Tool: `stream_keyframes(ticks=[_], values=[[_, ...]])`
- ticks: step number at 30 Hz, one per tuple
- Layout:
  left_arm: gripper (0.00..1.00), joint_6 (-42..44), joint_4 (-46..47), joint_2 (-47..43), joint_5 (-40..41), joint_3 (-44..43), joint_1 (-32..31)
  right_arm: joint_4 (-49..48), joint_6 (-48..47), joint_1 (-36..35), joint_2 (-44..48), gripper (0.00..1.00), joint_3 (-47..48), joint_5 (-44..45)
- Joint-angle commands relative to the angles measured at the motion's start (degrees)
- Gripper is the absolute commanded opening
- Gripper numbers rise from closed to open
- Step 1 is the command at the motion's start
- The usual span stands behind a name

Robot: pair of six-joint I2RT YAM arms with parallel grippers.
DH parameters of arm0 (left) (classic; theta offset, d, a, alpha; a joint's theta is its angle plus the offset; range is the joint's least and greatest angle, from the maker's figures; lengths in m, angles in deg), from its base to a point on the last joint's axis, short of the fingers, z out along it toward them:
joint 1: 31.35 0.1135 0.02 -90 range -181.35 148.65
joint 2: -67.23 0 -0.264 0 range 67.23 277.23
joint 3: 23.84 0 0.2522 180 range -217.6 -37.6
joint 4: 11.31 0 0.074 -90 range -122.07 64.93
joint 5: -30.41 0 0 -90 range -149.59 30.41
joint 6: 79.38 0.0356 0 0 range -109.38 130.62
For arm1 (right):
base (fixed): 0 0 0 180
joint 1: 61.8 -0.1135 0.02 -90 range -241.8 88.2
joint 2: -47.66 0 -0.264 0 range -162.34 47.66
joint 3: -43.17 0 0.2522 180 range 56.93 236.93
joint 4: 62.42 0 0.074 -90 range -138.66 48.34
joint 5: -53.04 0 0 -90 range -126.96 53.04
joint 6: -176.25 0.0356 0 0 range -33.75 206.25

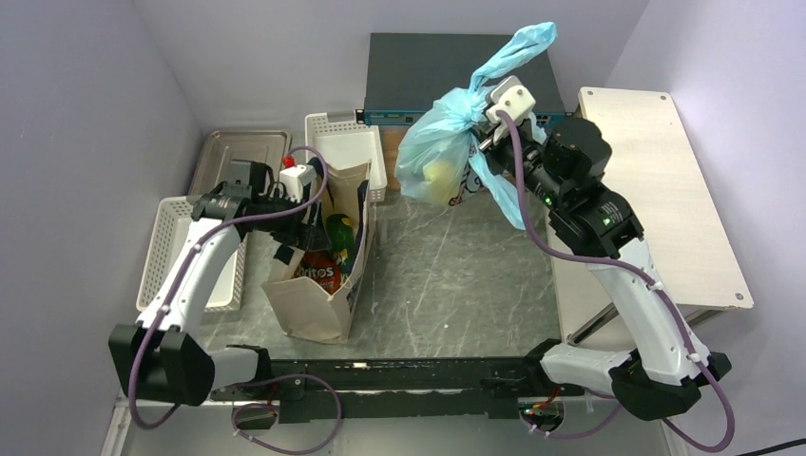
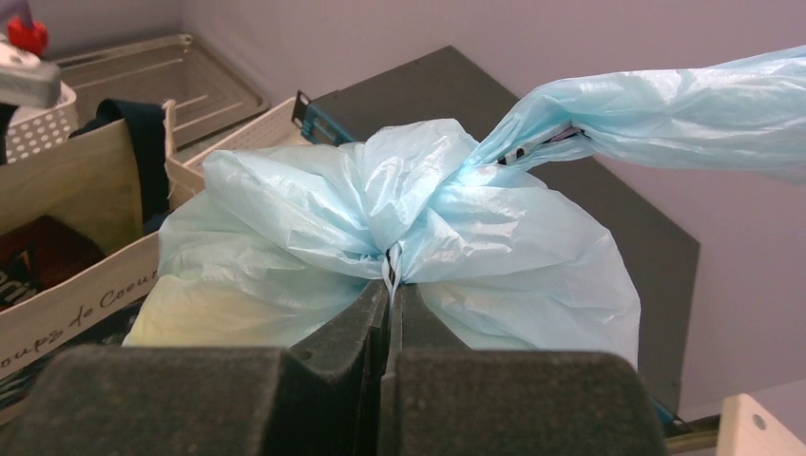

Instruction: Untie the knot of the grocery bags and take out the mixed food

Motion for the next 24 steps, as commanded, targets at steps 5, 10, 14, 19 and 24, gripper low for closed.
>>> stream_keyframes(ticks=[5,10,14,19,24], values=[[0.99,-1.1,9.9,-5.3,-4.1,6.0,2.0,-3.1,-1.7,0.9,0.8,0.00,6.2,1.3],[0.36,-6.7,13.5,0.0,-15.4,7.6,-1.8,-3.8,-1.8,1.1,0.2,0.00,5.7,1.0],[0.00,-21.2,34.1,0.1,-19.6,13.1,-6.1,-4.2,-2.4,1.0,0.0,0.00,5.5,0.3],[0.00,-40.5,58.2,7.9,-23.7,13.1,-14.5,-4.4,-1.7,1.1,-1.0,0.00,6.6,-0.4],[0.00,-51.7,69.9,15.0,-22.7,4.5,-23.3,-7.3,-2.5,1.1,-1.1,0.00,8.0,3.1]])
